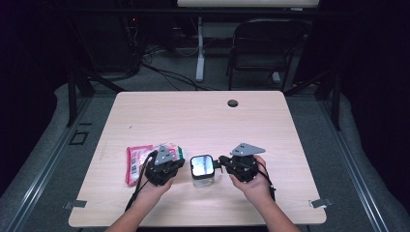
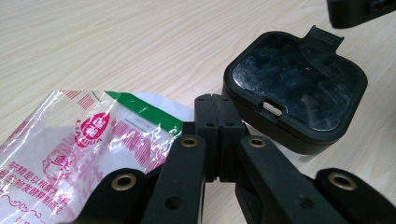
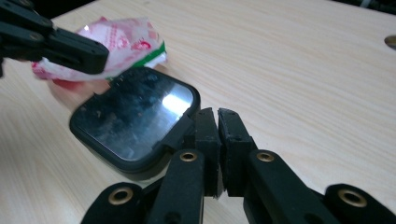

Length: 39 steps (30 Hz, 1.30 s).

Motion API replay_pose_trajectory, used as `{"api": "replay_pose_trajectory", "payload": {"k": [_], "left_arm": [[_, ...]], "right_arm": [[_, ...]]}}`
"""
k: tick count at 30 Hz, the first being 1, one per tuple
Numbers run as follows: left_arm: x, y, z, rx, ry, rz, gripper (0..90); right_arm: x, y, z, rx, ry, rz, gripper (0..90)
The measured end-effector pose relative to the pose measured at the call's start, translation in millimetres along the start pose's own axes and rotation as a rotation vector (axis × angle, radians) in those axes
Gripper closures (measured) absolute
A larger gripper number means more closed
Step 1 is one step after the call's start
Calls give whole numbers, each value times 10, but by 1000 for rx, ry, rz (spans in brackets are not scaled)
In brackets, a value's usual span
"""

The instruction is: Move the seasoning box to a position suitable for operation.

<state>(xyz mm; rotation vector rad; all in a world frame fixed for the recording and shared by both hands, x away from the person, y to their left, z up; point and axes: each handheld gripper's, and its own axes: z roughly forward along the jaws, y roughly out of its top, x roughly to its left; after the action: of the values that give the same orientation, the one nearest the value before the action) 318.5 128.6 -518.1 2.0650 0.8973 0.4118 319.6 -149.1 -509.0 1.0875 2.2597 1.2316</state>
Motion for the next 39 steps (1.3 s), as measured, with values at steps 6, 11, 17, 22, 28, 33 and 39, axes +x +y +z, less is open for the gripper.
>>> {"api": "replay_pose_trajectory", "payload": {"k": [6,11,17,22,28,33,39], "left_arm": [[29,-6,-1,1,-2,-10,900],[17,-9,-4,-5,-4,-2,900],[14,-5,-19,-5,-8,-1,900],[-17,-13,3,3,-20,11,900],[-96,-20,32,22,-35,47,900],[-110,-28,38,30,-54,47,900],[-155,-33,45,40,-69,60,900]], "right_arm": [[-17,-33,40,12,9,13,864],[15,4,13,-19,21,20,848],[77,30,37,-22,21,-2,813],[57,23,59,-5,21,12,815],[69,3,59,-16,28,19,853],[70,-9,54,-22,30,29,852],[73,-14,53,-26,34,31,853]]}}
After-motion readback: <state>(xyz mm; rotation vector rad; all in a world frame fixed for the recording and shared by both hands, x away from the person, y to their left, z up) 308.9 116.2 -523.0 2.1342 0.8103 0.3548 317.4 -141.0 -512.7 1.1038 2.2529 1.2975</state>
